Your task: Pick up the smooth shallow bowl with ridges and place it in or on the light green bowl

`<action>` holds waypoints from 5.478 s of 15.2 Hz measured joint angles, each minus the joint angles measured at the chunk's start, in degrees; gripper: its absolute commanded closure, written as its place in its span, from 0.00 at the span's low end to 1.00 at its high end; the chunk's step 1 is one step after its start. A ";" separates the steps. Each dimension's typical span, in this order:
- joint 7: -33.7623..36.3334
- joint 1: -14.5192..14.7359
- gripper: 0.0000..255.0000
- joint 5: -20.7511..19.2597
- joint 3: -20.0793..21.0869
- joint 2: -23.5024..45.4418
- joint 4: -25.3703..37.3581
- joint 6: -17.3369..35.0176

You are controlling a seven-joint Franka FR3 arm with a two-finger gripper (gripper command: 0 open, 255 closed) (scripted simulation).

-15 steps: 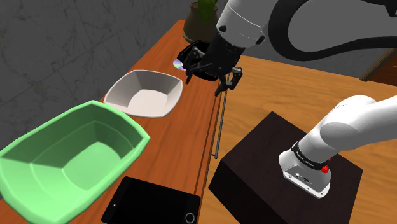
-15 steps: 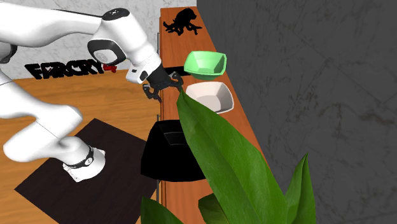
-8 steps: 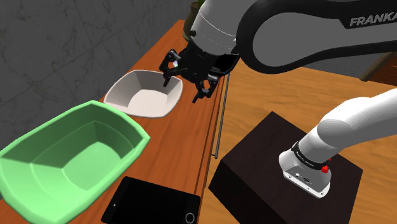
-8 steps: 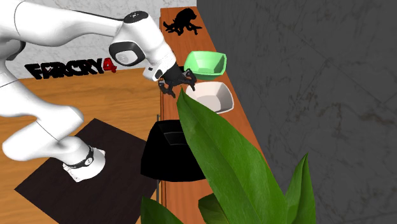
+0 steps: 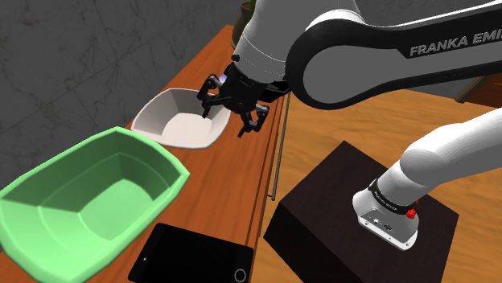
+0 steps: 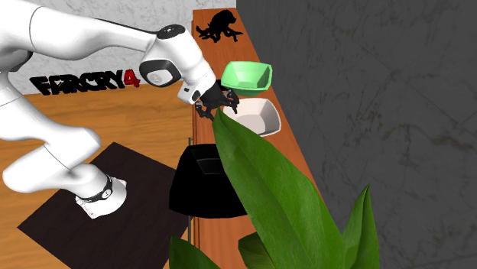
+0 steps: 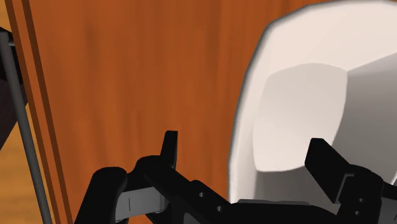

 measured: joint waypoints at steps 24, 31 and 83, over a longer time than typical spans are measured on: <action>0.20 0.38 1.00 -0.46 -2.86 -1.99 5.29 -7.16; 0.81 -0.12 1.00 -1.55 -4.23 -2.12 10.38 -12.51; 29.48 -31.54 1.00 -11.92 48.50 4.34 34.40 -15.64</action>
